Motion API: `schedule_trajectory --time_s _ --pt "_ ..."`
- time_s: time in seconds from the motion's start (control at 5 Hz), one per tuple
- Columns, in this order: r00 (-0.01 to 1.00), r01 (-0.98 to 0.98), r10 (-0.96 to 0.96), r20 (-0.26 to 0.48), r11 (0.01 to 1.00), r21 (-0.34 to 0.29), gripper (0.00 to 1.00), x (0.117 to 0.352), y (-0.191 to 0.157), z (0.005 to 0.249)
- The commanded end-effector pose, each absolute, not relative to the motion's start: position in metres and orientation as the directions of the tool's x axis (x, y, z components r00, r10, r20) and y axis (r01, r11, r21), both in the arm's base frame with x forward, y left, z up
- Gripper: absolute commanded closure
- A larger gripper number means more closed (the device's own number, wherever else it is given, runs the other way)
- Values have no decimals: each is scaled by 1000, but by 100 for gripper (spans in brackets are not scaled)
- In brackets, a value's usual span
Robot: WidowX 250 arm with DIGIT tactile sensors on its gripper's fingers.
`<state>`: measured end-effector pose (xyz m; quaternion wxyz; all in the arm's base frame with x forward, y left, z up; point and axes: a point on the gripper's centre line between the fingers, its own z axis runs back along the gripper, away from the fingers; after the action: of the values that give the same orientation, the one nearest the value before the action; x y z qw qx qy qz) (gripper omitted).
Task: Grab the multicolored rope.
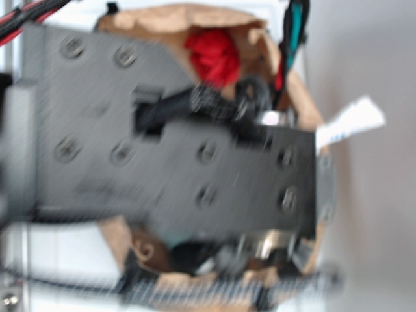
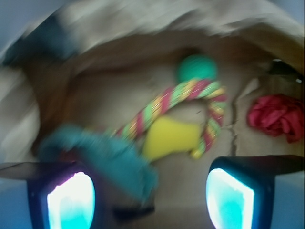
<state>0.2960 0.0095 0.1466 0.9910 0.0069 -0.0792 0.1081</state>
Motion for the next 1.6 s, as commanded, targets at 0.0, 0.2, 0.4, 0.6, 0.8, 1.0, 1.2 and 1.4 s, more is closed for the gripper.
schedule_trajectory --time_s 0.0,0.2,0.4,0.6,0.8,1.0,1.2,1.4 --pt "735 -667 631 247 738 98 0 311 25 138" --pt "570 -822 809 145 556 124 0 306 12 115" --pt "414 -910 906 89 408 76 0 307 1 107" --pt "477 -879 877 54 476 36 0 305 1 105" --pt "458 -889 889 22 458 12 0 309 1 102" --pt "450 -893 893 5 450 -23 0 316 1 109" --pt "448 -891 894 15 448 -76 0 322 3 121" --pt "441 -893 896 48 443 -81 0 333 4 120"
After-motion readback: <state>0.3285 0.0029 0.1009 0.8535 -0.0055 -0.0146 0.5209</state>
